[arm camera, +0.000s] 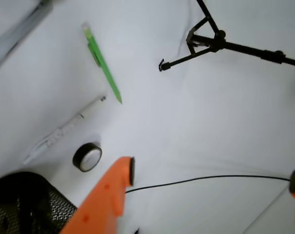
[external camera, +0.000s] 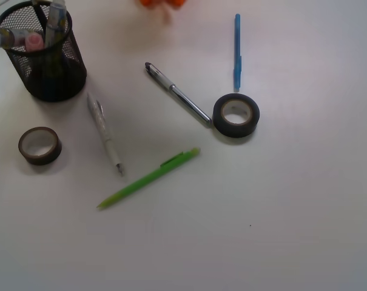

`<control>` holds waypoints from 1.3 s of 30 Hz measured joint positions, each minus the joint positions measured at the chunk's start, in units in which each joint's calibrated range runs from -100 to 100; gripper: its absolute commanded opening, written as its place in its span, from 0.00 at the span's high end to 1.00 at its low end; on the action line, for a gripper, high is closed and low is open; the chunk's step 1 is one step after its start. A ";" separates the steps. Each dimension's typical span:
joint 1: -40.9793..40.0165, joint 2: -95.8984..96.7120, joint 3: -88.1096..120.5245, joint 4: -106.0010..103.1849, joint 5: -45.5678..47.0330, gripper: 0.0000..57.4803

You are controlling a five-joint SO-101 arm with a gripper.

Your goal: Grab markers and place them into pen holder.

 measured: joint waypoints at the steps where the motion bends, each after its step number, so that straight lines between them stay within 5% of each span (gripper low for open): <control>1: 0.74 -4.01 4.31 -0.86 0.68 0.38; 4: 0.44 -17.07 18.33 -4.49 1.47 0.43; 9: 1.78 -36.50 38.10 -5.70 1.90 0.66; 15: 3.70 -39.02 48.34 -5.70 1.81 0.84; 39: 4.44 -39.11 53.28 -4.06 -3.13 0.85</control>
